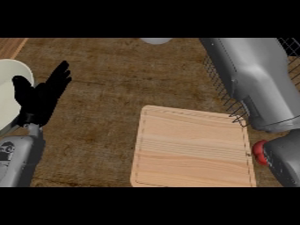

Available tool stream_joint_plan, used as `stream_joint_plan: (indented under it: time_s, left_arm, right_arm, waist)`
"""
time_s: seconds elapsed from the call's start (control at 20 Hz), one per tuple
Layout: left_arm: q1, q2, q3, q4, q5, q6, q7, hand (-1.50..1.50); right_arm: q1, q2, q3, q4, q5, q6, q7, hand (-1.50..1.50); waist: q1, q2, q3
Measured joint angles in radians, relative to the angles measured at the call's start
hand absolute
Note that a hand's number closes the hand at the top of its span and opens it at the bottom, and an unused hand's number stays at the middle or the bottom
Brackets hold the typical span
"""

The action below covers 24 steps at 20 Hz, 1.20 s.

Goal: Pick the lemon from the cutting board and place it in the basket

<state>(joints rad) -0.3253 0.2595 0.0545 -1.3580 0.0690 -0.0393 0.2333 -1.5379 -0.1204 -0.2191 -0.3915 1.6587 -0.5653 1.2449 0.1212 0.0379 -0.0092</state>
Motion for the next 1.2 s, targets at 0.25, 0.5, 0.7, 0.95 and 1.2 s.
stream_joint_plan:
  time_s: [0.25,0.5,0.7,0.95,1.2]
  left_arm:
    - [0.004,0.013,0.018,0.0,0.009,-0.004,0.002,0.0]
    - [0.024,0.012,0.025,0.002,0.01,0.0,-0.005,0.0]
    - [0.037,0.026,0.041,0.006,0.015,-0.006,-0.012,0.0]
    - [0.056,0.028,0.048,-0.005,0.017,-0.005,-0.015,0.0]
    - [0.06,0.025,0.056,0.002,0.015,0.006,-0.016,0.0]
  right_arm:
    - [0.003,-0.027,-0.049,0.021,0.073,0.015,0.015,1.5]
    - [0.034,-0.022,-0.105,0.02,0.139,0.02,0.019,1.5]
    - [0.074,-0.001,-0.146,-0.003,0.194,0.015,0.016,1.5]
    - [0.141,0.034,-0.202,-0.057,0.249,-0.016,0.008,1.5]
    - [0.232,0.03,-0.266,-0.142,0.32,-0.055,0.003,-1.5]
  waist:
    - [-0.02,-0.005,0.002]
    - [-0.036,-0.01,0.004]
    - [-0.051,-0.015,0.005]
    - [-0.063,-0.019,0.007]
    - [-0.083,-0.019,0.007]
